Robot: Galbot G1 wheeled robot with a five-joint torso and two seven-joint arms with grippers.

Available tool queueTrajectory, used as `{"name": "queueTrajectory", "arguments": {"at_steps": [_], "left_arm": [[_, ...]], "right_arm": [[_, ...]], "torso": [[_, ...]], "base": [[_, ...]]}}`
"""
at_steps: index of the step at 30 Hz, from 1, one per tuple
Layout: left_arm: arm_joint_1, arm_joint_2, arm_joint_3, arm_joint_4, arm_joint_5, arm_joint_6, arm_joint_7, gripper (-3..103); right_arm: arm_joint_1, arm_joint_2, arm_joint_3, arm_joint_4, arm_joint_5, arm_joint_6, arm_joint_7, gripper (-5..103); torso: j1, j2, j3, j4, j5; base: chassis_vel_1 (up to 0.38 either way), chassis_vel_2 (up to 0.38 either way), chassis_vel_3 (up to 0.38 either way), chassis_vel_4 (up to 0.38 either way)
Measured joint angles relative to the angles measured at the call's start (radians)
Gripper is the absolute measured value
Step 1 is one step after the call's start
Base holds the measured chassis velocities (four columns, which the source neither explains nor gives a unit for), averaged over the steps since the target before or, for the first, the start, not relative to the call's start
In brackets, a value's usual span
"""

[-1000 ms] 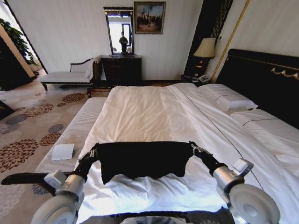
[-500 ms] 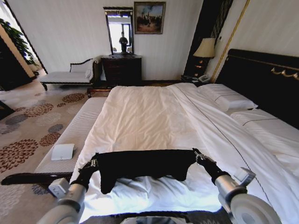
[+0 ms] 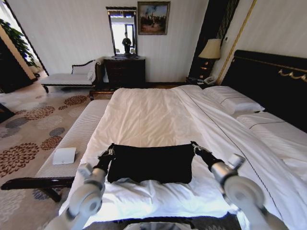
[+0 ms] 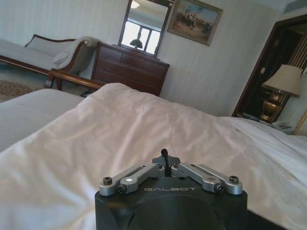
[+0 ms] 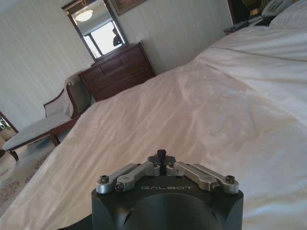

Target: Fold the clothes on the bed.

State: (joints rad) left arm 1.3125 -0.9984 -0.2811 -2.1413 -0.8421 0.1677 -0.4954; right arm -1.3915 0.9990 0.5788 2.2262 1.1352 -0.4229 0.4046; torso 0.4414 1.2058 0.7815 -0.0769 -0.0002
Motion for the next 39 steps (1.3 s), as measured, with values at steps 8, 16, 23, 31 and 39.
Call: {"name": "queueTrajectory", "arguments": {"at_steps": [8, 16, 23, 31, 39], "left_arm": [[-0.297, -0.053, 0.152, 0.301, -0.034, -0.037, 0.027, 0], [-0.508, -0.154, 0.248, 0.632, 0.052, -0.109, 0.095, 0], [-0.577, -0.209, 0.241, 0.773, 0.091, -0.161, 0.110, 0], [-0.632, -0.259, 0.233, 0.904, 0.132, -0.203, 0.143, 0], [-0.678, -0.331, 0.248, 0.991, 0.139, -0.216, 0.158, 0]], "right_arm": [[0.170, -0.001, -0.123, -0.272, -0.101, 0.073, -0.066, 1], [0.367, 0.058, -0.278, -0.568, -0.242, 0.224, -0.122, 1], [0.488, 0.127, -0.373, -0.788, -0.359, 0.328, -0.153, 1], [0.616, 0.196, -0.417, -0.972, -0.473, 0.409, -0.168, 1], [0.690, 0.205, -0.438, -1.063, -0.549, 0.468, -0.169, 1]], "torso": [[0.000, 0.000, 0.000, -0.0004, 0.0004], [0.000, 0.000, 0.000, -0.0002, 0.0001], [0.000, 0.000, 0.000, -0.0002, 0.0002], [0.000, 0.000, 0.000, 0.0001, 0.0000], [0.000, 0.000, 0.000, -0.0002, 0.0001]], "base": [[0.000, 0.000, 0.000, 0.000], [0.000, 0.000, 0.000, 0.000], [0.000, 0.000, 0.000, 0.000], [0.000, 0.000, 0.000, 0.000], [0.000, 0.000, 0.000, 0.000]]}}
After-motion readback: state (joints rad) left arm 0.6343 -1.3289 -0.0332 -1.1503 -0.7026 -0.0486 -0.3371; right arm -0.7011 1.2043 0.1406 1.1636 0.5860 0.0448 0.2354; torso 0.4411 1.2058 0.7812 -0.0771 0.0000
